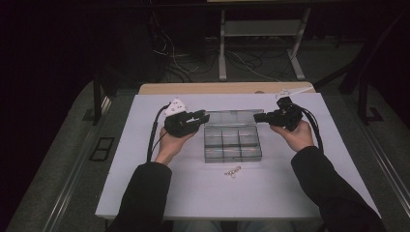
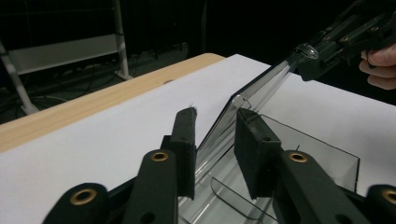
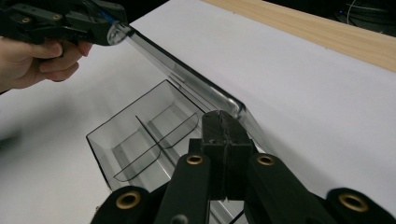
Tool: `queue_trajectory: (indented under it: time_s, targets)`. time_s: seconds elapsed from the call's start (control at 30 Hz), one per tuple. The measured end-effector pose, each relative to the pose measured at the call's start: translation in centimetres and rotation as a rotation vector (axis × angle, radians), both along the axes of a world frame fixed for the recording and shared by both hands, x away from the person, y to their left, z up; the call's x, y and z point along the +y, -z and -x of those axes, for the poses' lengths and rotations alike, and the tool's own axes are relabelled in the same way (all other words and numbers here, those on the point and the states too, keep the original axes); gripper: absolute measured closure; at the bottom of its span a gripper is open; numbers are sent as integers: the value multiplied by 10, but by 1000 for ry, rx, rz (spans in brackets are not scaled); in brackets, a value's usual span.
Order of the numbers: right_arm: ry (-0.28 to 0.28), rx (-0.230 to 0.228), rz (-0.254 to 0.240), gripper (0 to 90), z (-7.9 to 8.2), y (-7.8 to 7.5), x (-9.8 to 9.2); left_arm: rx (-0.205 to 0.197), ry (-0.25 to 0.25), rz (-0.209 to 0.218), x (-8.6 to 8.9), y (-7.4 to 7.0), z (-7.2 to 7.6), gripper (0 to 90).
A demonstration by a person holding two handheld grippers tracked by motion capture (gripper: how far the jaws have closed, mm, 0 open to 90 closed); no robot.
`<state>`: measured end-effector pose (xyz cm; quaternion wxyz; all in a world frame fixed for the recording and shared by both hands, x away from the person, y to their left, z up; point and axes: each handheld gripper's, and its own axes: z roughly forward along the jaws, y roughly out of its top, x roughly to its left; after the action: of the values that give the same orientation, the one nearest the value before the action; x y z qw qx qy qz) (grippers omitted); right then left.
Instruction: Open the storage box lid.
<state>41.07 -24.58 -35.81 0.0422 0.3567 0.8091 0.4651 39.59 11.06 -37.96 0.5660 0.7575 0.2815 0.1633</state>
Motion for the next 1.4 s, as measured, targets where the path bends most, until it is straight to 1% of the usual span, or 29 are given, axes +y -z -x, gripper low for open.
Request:
queue_trajectory:
  time_s: [0.03, 0.1, 0.17, 0.23, 0.33, 0.43, 0.47, 0.5, 0.57, 0.67, 0.77, 0.83, 0.87, 0.93, 1.0, 1.07, 1.13, 1.27, 1.4]
  targets:
    - [5, 1, 3, 866, 0, 1, 0, -9, -5, -4, -1, 0, 0, 702]
    - [6, 5, -7, 860, 0, 3, -3, -28, -11, -14, -2, 0, 0, 713]
    - [11, 6, -11, 850, 1, 5, -5, -39, -14, -15, -2, 0, 0, 724]
    - [16, 2, -7, 845, 2, 7, -9, -41, -15, -8, -1, 1, -1, 739]
    - [26, 12, -30, 845, 5, 13, -15, -49, -7, -4, 1, 2, -3, 753]
    - [41, 20, -30, 825, 4, 17, -21, -44, -9, -5, 1, 1, -6, 761]
    - [47, 20, -29, 815, 4, 18, -22, -40, -9, 0, 1, 1, -7, 763]
    - [57, 14, -27, 799, 3, 17, -23, -40, -8, -1, 1, 0, -8, 765]
    - [88, -14, -17, 756, 2, 15, -24, -35, -9, 7, 1, 0, -10, 770]
    - [104, -42, -6, 699, -1, 13, -23, -33, -12, 13, 2, 0, -14, 778]
    - [108, -63, -20, 667, -7, 11, -20, -27, -17, 22, 1, 0, -18, 785]
    - [96, -74, -48, 660, -11, 9, -17, -19, -22, 32, 1, 0, -22, 787]
    - [92, -85, -48, 660, -14, 8, -15, -16, -23, 35, 1, 0, -24, 790]
    - [84, -77, -52, 676, -20, 8, -13, -10, -26, 37, 2, 0, -28, 800]
    - [86, -75, -55, 705, -25, 10, -12, -8, -29, 41, 2, 1, -32, 808]
    - [83, -72, -66, 721, -30, 11, -14, -4, -27, 45, 3, 2, -36, 813]
    - [80, -67, -85, 734, -34, 13, -15, 5, -28, 61, 3, 3, -40, 816]
    - [80, -61, -98, 763, -40, 14, -15, 15, -30, 68, 1, 4, -46, 817]
    - [90, -62, -82, 769, -42, 13, -13, 29, -34, 93, 2, 6, -50, 816]
